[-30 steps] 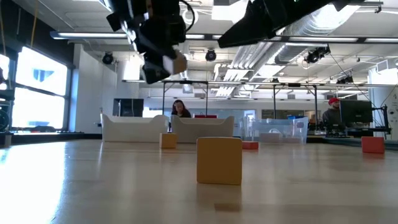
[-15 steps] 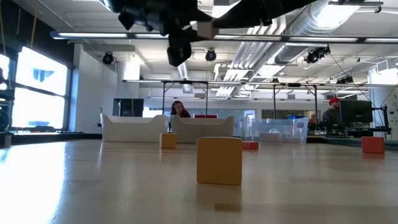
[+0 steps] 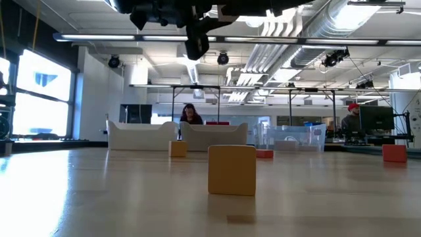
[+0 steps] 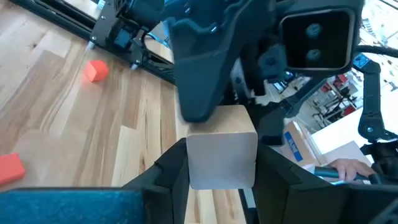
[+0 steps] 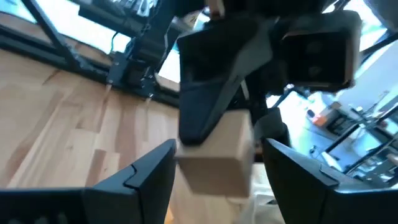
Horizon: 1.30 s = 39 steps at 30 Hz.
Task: Sort & place blocks by color
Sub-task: Put the brown block into the transparent bin
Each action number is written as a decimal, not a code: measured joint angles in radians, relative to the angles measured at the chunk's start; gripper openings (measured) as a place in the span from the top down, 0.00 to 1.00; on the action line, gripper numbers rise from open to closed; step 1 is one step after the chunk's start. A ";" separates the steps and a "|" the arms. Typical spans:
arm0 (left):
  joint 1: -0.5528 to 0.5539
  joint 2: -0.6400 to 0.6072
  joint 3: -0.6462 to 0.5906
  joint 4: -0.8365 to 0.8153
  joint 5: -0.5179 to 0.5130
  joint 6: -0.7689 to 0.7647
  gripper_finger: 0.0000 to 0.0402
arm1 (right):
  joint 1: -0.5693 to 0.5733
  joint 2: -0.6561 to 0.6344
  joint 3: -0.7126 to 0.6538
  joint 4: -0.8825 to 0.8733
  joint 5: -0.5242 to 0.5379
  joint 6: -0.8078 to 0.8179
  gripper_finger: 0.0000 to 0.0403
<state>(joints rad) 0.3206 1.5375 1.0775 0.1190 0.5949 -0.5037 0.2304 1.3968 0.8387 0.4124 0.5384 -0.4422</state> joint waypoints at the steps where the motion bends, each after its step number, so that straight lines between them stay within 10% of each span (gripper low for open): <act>1: 0.000 0.000 0.000 0.000 0.000 0.000 0.73 | 0.001 0.000 0.000 0.011 0.006 -0.004 0.44; 14: 0.001 0.000 0.000 0.013 -0.001 -0.006 0.71 | -0.001 0.000 0.000 0.018 0.015 -0.028 0.71; 27: 0.000 0.000 0.000 0.008 -0.039 -0.016 0.70 | -0.001 0.000 0.000 0.012 0.043 -0.012 0.71; 39: 0.012 0.001 0.000 -0.030 -0.060 0.156 0.44 | -0.009 0.000 0.001 -0.041 0.161 0.061 0.72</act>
<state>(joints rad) 0.3326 1.5387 1.0775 0.0886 0.5346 -0.3480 0.2212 1.3968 0.8394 0.3718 0.6994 -0.3814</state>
